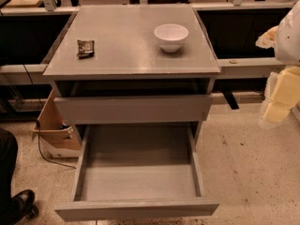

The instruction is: Place rxbar chocolate into middle drawer

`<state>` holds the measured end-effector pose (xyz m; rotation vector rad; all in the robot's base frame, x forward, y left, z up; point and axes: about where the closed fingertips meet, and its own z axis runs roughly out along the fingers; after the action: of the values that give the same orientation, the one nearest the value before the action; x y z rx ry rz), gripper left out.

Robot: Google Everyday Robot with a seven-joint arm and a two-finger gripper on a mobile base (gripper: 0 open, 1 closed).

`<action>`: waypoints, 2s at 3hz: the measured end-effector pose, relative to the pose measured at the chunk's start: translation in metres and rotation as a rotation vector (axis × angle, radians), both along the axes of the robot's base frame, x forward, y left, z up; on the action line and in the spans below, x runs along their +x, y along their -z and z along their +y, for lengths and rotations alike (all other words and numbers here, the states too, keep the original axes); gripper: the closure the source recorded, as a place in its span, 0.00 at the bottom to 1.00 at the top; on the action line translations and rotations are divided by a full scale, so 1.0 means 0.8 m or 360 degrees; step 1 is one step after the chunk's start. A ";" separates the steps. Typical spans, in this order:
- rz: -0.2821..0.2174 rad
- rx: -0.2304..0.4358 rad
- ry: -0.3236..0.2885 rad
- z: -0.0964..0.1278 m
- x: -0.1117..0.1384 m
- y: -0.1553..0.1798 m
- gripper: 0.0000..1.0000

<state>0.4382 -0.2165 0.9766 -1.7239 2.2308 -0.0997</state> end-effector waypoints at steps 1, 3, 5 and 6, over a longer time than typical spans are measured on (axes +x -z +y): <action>0.0000 0.0000 0.0000 0.000 0.000 0.000 0.00; -0.0027 0.0118 -0.0201 0.095 0.083 0.044 0.00; -0.0057 0.0366 -0.0328 0.214 0.209 0.074 0.00; -0.0112 0.0517 -0.0343 0.268 0.271 0.061 0.00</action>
Offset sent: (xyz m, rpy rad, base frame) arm 0.0593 0.0725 -0.0439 0.0911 -0.0051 0.1432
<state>0.6549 -0.0023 0.9277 -1.7331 1.8749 0.2351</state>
